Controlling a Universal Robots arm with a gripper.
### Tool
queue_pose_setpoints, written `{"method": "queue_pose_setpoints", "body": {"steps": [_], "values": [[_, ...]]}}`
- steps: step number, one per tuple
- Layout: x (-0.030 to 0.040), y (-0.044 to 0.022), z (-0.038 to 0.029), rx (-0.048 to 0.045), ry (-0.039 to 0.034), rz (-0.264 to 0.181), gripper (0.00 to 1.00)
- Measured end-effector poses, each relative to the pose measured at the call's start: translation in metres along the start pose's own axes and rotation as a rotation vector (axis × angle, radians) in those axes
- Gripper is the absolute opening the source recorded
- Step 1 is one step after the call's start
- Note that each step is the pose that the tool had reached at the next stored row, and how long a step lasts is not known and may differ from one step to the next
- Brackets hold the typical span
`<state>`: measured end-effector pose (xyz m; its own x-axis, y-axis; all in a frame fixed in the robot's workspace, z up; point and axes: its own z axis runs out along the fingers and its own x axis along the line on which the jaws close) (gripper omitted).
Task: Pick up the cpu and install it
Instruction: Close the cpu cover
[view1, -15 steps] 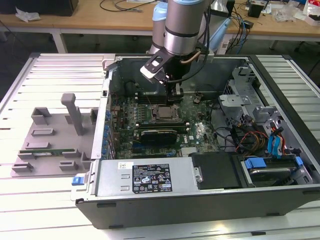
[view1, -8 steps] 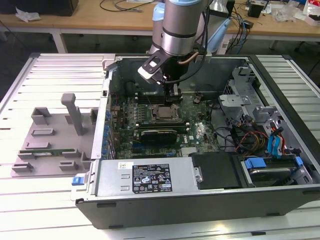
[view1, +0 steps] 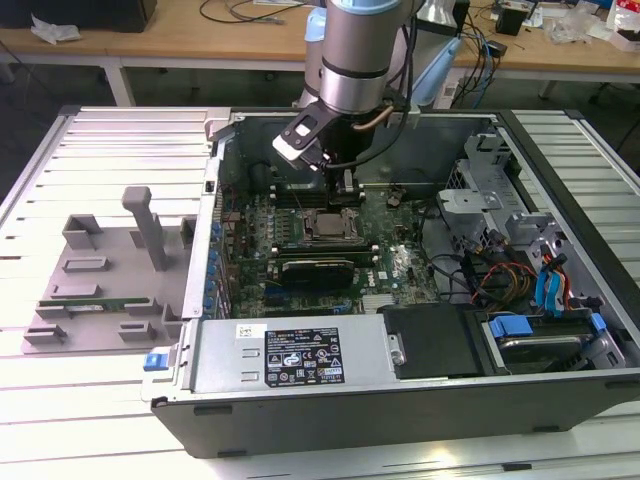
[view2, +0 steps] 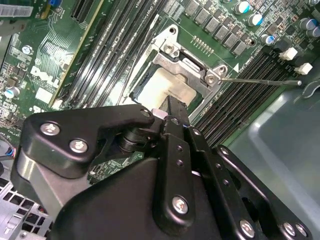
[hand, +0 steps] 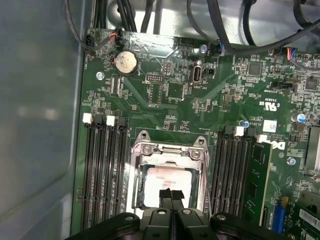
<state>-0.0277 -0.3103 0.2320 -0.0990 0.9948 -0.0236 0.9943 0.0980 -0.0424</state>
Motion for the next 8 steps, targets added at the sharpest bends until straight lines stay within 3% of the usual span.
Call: {"method": "queue_pose_setpoints", "body": {"steps": [5, 8], "values": [[0.0014, -0.0100, 0.0147, 0.0000, 0.0000, 0.000, 0.11], [0.0019, -0.0135, 0.0201, -0.0001, 0.0000, 0.000, 0.11]]}}
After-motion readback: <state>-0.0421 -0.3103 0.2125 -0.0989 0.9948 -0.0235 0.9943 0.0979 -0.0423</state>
